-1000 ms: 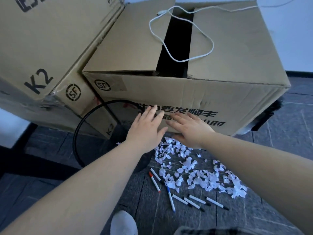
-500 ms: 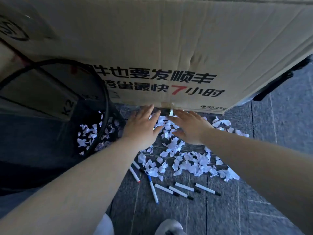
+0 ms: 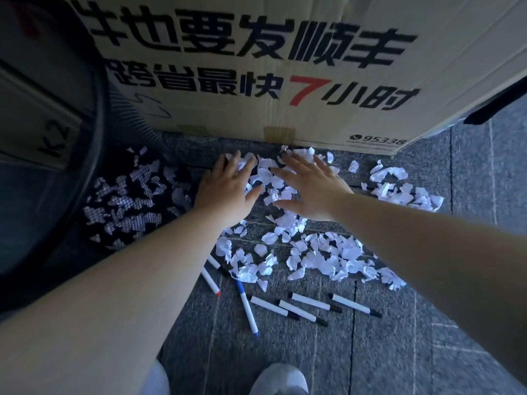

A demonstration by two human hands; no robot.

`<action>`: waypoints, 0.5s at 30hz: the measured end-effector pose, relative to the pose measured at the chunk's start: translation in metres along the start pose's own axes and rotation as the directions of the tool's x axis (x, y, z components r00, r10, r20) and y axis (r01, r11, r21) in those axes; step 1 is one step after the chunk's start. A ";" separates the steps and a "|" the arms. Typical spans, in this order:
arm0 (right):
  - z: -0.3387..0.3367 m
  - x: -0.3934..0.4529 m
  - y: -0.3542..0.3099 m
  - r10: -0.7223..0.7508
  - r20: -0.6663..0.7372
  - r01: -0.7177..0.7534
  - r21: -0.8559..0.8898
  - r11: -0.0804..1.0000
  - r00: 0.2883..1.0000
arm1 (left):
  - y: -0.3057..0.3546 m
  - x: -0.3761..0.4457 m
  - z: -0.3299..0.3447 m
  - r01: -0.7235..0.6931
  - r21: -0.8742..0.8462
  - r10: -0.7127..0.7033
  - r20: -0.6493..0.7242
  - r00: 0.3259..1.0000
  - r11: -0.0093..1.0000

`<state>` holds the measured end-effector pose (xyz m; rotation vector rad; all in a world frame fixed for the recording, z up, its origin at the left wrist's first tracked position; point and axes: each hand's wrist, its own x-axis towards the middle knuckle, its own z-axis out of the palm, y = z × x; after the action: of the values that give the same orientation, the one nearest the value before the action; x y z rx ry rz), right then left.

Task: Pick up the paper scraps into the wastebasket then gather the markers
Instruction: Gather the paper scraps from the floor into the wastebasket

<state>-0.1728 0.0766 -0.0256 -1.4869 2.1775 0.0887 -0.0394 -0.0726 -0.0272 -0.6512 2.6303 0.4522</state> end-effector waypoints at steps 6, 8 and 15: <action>0.023 -0.023 0.002 -0.048 -0.031 0.047 -0.031 0.998 0.998 | 0.013 -0.023 0.023 -0.090 -0.046 0.089 -0.010 0.996 0.995; 0.029 -0.031 0.001 -0.061 -0.037 0.059 -0.063 0.996 0.997 | 0.013 -0.030 0.031 -0.096 -0.024 0.096 0.004 0.995 0.995; 0.047 -0.056 0.003 -0.095 -0.024 0.091 -0.135 0.987 0.995 | 0.004 -0.056 0.053 -0.183 0.105 0.188 -0.035 0.982 0.977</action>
<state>-0.1429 0.1410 -0.0436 -1.6715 2.1596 0.1843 0.0201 -0.0273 -0.0475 -0.3895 2.7483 0.3579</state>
